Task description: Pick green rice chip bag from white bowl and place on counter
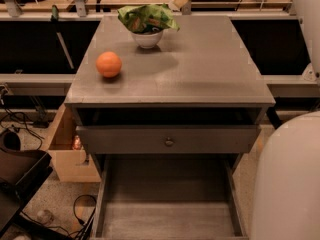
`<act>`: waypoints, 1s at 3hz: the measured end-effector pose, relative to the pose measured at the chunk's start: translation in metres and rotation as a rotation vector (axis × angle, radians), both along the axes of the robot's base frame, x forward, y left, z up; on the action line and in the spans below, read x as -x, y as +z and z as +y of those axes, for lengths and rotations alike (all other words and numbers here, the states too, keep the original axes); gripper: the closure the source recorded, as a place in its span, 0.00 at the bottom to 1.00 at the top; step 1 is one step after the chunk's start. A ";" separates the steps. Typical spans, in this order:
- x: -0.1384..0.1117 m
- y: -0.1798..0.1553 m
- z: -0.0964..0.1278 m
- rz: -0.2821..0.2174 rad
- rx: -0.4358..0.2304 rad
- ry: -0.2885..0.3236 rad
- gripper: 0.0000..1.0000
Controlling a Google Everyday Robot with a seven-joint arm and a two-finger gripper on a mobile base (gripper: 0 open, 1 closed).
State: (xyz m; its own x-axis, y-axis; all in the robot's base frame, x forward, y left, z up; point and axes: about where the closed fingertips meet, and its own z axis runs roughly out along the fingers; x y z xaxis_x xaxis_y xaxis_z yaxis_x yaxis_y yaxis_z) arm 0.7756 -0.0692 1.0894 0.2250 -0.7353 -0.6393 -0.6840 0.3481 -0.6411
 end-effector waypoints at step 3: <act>-0.056 -0.097 0.030 0.168 -0.128 0.001 0.00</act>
Offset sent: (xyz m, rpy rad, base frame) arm 0.0715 0.0266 -0.1118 0.1661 0.2149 -0.0043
